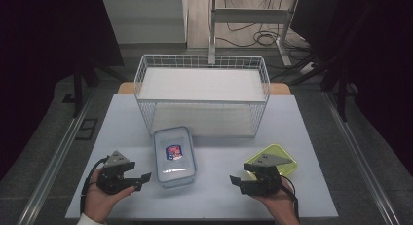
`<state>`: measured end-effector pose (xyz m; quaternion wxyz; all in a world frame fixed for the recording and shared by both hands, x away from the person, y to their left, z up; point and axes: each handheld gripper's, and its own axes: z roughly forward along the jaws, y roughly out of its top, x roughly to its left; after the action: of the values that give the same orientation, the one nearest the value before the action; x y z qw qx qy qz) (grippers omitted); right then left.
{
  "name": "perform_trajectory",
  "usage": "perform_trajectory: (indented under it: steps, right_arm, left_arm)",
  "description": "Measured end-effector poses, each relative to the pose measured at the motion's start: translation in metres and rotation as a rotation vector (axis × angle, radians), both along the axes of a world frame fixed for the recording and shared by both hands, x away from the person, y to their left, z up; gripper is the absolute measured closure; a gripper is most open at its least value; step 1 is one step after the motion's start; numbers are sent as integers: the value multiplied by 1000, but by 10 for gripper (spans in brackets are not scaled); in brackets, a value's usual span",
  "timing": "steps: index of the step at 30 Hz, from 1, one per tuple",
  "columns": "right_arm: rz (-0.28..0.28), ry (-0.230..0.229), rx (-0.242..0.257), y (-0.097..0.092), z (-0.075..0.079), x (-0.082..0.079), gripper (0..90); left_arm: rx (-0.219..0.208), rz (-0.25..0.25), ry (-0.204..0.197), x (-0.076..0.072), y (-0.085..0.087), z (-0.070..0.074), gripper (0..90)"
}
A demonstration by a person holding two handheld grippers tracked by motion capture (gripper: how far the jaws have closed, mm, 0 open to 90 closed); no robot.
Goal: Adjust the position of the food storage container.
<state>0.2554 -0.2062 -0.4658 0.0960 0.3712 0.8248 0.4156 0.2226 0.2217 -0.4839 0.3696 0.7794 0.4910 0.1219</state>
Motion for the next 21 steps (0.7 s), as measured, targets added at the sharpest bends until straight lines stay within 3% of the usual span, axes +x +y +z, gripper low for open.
perform_trajectory:
  steps: [21]
  right_arm:
    - [-5,9,5,-5,1,1,301]
  left_arm:
    - [-14,10,-7,1,4,1,252]
